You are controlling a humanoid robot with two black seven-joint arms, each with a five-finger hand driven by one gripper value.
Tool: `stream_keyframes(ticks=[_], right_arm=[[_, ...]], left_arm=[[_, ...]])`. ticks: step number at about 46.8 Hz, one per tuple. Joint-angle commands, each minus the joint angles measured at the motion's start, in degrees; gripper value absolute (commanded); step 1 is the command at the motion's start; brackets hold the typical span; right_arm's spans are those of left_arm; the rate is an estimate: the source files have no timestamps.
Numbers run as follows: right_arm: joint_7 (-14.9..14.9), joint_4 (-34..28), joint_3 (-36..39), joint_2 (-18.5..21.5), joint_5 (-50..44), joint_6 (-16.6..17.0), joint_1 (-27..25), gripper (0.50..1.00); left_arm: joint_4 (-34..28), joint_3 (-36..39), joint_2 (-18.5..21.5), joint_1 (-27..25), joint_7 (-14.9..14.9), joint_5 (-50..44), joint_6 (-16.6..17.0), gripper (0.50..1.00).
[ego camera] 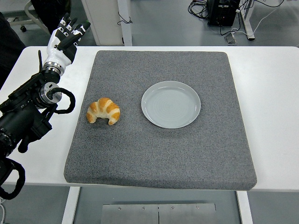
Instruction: Place the bread on the plate
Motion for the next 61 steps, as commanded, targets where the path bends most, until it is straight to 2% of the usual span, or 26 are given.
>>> stream_keyframes(ticks=[1,26,32,40,52,61], right_arm=[[0.0,0.0,0.0,0.0,0.0,0.0,-0.1,1.0],[0.0,0.0,0.0,0.0,0.0,0.0,-0.1,1.0],[0.0,0.0,0.0,0.0,0.0,0.0,-0.1,1.0],[0.0,0.0,0.0,0.0,0.0,0.0,-0.1,1.0],[0.0,0.0,0.0,0.0,0.0,0.0,-0.1,1.0],[0.0,0.0,0.0,0.0,0.0,0.0,-0.1,1.0]], left_arm=[[0.0,0.1,0.0,0.0,0.0,0.0,0.0,0.971],[-0.3,0.4,0.1,-0.4,0.1,0.1,0.0,0.971],[-1.5,0.8,1.5,-0.6,0.1,0.7,0.1,0.971],[-7.4,3.4,5.8,-0.8,0.3,2.8,0.6,0.969],[-14.1,9.6,11.3,-3.1,0.7,11.1,0.8,0.968],[-25.2,13.7,18.8,-4.1,0.7,18.0,2.3,0.968]])
